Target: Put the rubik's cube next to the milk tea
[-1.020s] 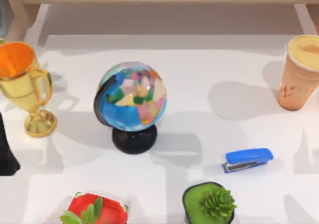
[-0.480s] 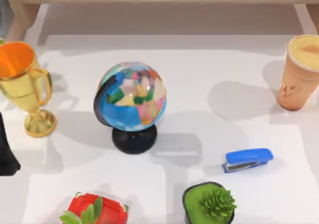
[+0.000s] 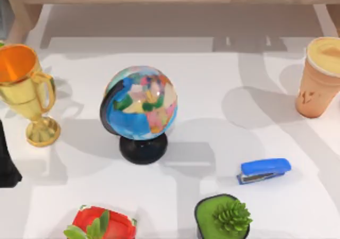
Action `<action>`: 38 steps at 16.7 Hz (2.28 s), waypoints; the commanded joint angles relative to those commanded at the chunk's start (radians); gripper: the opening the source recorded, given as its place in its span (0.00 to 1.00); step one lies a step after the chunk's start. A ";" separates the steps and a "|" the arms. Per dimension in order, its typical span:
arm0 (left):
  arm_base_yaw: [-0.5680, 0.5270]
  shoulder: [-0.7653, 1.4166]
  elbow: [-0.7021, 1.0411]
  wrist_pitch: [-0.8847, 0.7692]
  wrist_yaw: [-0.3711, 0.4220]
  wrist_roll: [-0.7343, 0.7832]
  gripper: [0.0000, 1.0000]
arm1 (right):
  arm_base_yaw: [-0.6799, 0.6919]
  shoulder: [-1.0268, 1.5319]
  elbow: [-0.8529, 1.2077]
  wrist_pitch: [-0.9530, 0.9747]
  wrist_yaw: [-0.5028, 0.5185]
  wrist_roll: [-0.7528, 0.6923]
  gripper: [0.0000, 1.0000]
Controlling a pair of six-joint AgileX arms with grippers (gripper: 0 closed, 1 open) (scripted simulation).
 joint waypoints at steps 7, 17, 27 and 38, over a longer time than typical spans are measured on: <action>0.000 0.000 0.000 0.000 0.000 0.000 1.00 | 0.165 0.503 0.494 0.008 0.169 0.000 1.00; 0.000 0.000 0.000 0.000 0.000 0.000 1.00 | 0.184 0.572 0.565 0.002 0.190 0.001 1.00; 0.000 0.000 0.000 0.000 0.000 0.000 1.00 | 0.118 0.785 0.942 -0.152 0.125 -0.004 1.00; 0.000 0.000 0.000 0.000 0.000 0.000 1.00 | 0.114 0.853 1.026 -0.172 0.122 -0.004 0.77</action>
